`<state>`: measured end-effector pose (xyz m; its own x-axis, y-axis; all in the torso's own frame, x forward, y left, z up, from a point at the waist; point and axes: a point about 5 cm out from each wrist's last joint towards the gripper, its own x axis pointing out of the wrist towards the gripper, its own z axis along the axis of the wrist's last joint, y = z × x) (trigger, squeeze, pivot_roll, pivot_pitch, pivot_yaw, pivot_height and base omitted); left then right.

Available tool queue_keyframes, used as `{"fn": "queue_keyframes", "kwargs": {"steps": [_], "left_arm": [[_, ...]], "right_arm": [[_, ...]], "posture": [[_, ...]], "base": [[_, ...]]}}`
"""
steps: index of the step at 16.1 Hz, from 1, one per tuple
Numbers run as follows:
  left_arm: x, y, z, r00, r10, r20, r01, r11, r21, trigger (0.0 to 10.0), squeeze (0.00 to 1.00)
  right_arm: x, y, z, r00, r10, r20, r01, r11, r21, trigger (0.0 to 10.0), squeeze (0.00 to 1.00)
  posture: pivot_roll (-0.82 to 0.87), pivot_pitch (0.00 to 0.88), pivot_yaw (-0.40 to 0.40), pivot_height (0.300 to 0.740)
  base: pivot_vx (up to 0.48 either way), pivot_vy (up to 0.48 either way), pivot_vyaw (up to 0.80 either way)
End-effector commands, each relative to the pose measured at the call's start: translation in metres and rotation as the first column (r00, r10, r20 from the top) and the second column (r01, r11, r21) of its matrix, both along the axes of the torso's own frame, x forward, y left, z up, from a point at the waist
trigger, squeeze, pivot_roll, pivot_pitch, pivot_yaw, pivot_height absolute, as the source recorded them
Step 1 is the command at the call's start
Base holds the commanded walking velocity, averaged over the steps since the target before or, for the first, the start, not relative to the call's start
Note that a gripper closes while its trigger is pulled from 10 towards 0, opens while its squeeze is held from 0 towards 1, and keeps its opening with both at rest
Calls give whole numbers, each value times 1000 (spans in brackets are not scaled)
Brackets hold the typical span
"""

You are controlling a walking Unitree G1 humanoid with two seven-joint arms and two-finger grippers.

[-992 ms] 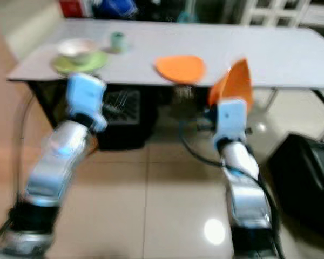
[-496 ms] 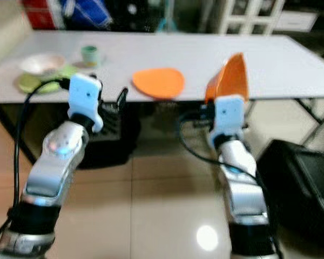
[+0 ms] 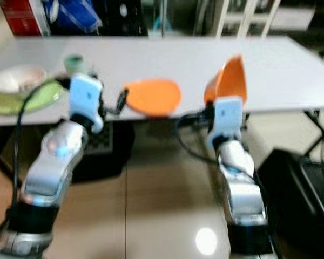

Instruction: Setting the table

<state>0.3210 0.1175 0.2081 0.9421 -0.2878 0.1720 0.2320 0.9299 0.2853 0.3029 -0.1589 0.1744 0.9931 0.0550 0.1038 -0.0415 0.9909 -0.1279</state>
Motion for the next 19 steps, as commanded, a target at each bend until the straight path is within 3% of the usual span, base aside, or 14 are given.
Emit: {"fn": "queue_keyframes", "kwargs": {"steps": [1,13,19], "left_arm": [[0,6,3,1000,16,12,-16,1000,3,10000,0],[1,3,2,1000,14,10,-14,1000,7,10000,0],[1,1,3,1000,29,12,-29,999,41,10000,0]], "right_arm": [[1,13,14,996,53,66,-53,999,-1,10000,0],[1,13,14,996,66,68,-65,998,-10,10000,0],[1,10,16,996,65,68,-64,998,-16,10000,0]], "posture": [[28,0,-23,740],[22,0,-23,740],[16,0,-31,740]], "base": [[480,0,0],[479,0,0],[0,0,0]]}}
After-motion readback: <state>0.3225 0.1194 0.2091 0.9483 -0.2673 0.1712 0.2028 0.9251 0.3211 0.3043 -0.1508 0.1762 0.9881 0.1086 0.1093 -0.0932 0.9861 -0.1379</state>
